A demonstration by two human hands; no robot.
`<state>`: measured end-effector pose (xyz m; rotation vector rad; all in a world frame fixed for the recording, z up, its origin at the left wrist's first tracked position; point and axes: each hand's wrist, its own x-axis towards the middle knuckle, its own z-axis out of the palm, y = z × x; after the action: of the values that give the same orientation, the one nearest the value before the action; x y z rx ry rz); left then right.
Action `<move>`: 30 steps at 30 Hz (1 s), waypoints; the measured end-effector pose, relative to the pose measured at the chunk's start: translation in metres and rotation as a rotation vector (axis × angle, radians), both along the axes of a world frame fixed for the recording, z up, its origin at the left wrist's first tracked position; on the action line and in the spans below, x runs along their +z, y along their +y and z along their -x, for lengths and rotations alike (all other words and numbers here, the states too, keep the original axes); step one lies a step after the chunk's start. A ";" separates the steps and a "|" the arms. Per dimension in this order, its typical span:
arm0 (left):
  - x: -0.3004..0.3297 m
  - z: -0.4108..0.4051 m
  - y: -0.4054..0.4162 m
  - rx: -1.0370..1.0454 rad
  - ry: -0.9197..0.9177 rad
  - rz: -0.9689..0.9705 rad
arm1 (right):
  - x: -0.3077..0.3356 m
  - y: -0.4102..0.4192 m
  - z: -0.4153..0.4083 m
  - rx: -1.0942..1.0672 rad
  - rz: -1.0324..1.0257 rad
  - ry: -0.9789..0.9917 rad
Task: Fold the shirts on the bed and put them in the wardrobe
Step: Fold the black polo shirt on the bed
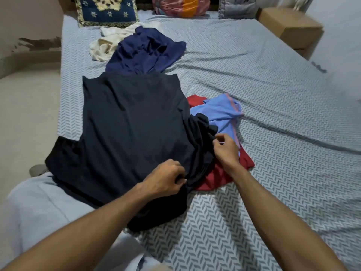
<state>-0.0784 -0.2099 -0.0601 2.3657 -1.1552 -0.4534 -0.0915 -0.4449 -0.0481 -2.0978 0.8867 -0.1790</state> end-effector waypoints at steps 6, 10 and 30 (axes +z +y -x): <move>-0.018 0.010 -0.061 -0.008 0.215 -0.237 | -0.018 -0.021 -0.046 -0.213 -0.560 0.039; -0.030 0.011 -0.065 0.081 0.245 -0.256 | -0.005 -0.024 -0.054 -0.323 -0.846 -0.084; -0.005 -0.046 -0.110 0.110 0.094 0.179 | -0.080 -0.108 0.025 -0.644 -0.568 -0.386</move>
<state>-0.0328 -0.3195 -0.0652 2.2159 -0.9753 -0.4020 -0.1162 -0.5525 -0.1280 -1.1575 1.1757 -0.5722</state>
